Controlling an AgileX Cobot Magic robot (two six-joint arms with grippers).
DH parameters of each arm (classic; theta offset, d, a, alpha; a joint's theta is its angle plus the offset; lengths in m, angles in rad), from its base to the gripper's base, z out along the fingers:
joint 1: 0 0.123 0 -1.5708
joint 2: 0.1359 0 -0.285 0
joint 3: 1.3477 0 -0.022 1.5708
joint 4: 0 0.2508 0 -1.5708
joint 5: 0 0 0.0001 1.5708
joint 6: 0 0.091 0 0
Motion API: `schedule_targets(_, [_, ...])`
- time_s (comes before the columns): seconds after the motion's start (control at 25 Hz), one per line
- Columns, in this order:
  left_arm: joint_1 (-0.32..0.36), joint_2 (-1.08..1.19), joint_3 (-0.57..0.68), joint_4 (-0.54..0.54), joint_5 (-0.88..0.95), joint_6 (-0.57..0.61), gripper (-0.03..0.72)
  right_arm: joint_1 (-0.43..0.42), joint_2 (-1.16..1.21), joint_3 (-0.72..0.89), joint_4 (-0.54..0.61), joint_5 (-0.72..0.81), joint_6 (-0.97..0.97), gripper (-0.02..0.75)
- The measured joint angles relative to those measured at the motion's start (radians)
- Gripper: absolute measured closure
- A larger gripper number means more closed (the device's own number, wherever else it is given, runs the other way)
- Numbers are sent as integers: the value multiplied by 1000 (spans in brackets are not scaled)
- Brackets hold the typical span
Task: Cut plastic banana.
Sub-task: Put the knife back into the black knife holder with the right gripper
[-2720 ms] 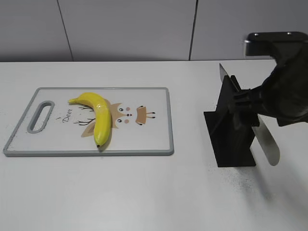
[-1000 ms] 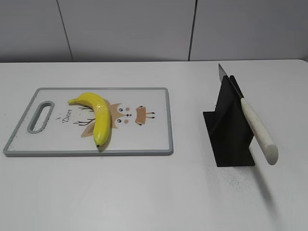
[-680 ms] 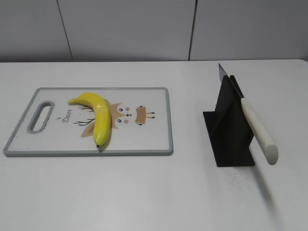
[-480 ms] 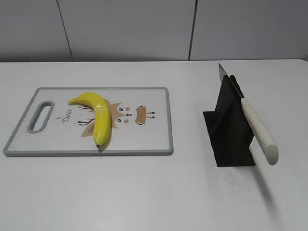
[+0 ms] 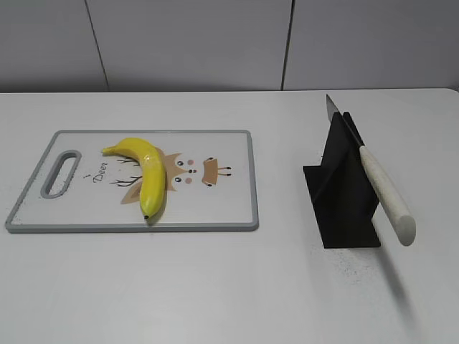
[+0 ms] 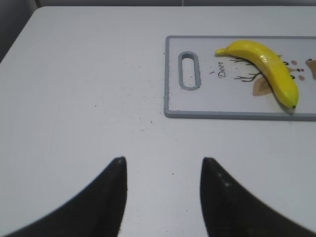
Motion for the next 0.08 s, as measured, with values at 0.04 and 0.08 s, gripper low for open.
schedule_targets(0.04, [0, 0, 0, 0, 0, 0, 215, 0, 0, 0, 0, 0, 0, 165])
schedule_targets(0.08, [0, 0, 0, 0, 0, 0, 215, 0, 0, 0, 0, 0, 0, 165])
